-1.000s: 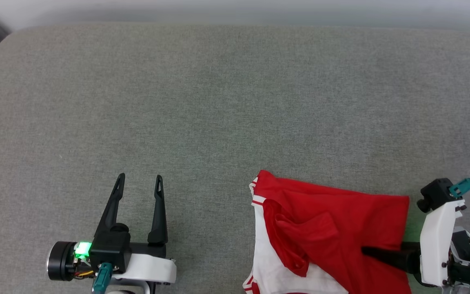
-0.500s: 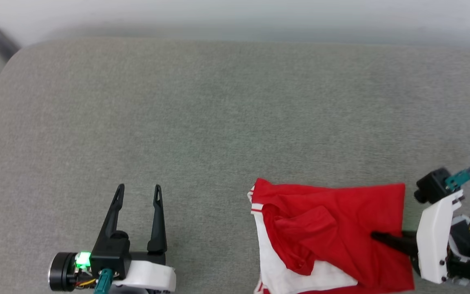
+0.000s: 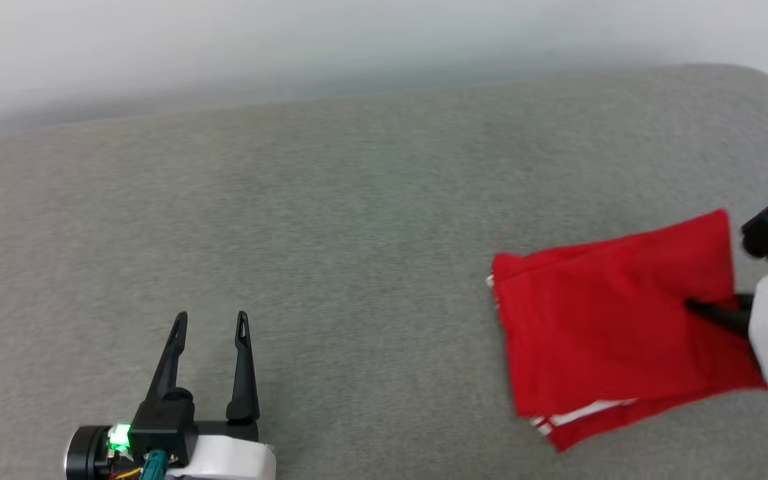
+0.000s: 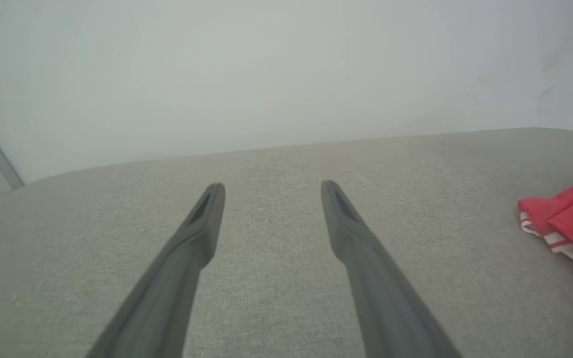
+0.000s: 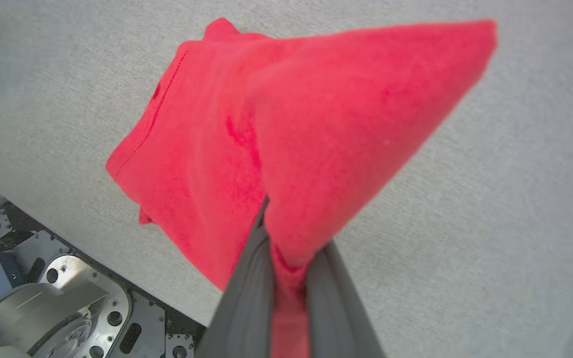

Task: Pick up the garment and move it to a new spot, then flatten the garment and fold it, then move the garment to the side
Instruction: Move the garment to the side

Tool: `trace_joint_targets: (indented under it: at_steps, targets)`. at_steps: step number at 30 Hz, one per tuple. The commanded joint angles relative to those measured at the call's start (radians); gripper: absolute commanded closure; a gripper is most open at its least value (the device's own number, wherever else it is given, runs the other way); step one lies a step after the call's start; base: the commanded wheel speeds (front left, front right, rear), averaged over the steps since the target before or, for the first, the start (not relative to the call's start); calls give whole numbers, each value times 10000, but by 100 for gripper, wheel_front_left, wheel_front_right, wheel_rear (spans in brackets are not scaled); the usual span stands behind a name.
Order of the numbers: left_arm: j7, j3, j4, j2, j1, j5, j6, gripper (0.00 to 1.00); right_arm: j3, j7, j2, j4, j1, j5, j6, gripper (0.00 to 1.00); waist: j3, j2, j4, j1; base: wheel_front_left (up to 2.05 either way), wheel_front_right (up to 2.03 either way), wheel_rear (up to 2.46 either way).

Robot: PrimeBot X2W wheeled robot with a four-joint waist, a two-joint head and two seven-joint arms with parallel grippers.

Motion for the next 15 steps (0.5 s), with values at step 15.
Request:
trace_joint_targets:
  at_steps: [15]
  targets:
    - [-21,221,-521,747,-1462,431,-338,0,-659,-1253,-939,3340,-1920,-1931,-12,100,2744,0,-1593,0,0,0,0]
